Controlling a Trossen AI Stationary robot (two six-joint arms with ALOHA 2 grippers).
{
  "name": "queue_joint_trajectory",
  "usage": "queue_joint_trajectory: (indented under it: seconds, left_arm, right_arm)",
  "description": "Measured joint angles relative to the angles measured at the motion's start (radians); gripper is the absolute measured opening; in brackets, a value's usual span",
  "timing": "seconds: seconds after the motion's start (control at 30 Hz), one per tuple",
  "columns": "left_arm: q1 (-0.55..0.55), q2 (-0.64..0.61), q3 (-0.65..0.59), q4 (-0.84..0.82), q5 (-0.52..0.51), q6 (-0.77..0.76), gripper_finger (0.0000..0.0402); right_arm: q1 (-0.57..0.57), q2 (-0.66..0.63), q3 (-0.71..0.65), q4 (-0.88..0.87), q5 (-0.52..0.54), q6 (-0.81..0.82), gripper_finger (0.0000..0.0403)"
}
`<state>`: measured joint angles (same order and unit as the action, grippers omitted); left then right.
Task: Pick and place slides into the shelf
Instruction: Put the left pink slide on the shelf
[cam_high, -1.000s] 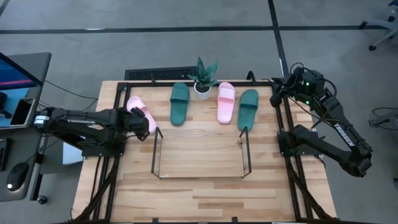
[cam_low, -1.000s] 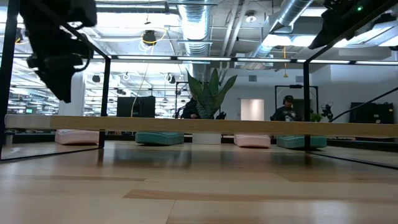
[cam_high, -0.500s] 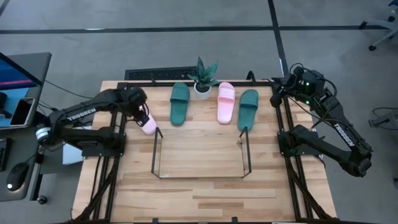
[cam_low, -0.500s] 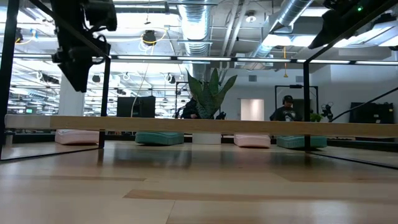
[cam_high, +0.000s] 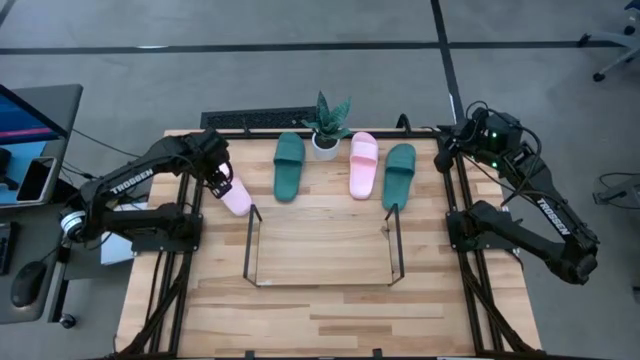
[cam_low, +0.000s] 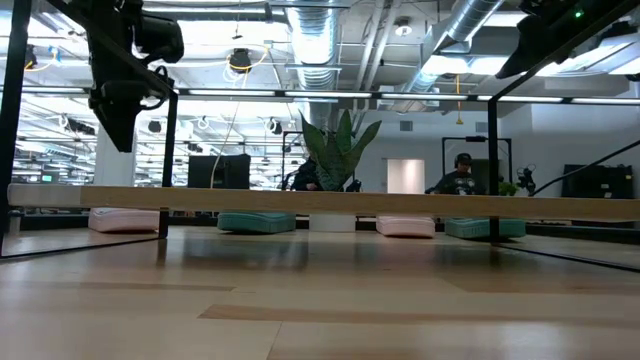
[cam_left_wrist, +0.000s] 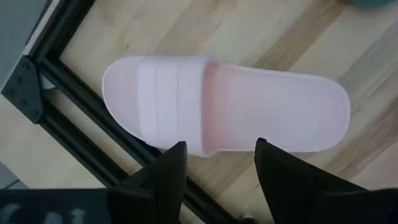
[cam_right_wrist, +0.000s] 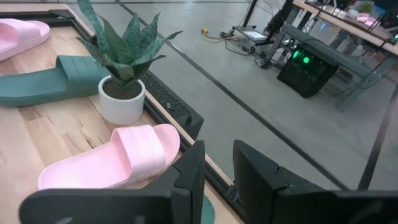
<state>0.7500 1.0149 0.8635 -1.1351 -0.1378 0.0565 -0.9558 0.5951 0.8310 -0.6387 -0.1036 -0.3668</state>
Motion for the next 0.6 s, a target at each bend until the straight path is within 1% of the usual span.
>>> queue_joint_trajectory:
  seconds: [0.17,0.3,0.5,0.6]
  left_arm:
    - [-0.012,0.038,0.0,0.0,0.001,0.004,0.0178]
    - [-0.059,0.114,0.0,0.011,0.002,-0.014,0.0178]
    - [-0.083,0.213,0.0,0.038,-0.031,-0.014,0.0178]
    - [-0.083,0.244,-0.002,0.04,-0.079,-0.009,0.0178]
  right_arm:
    - [0.0,-0.001,0.0,-0.025,0.0,0.017,0.0075]
    - [0.0,-0.001,0.0,-0.036,0.0,0.026,0.0075]
    - [0.0,-0.002,0.0,-0.037,0.0,0.026,0.0075]
    - [0.0,-0.002,0.0,-0.038,0.0,0.02,0.0075]
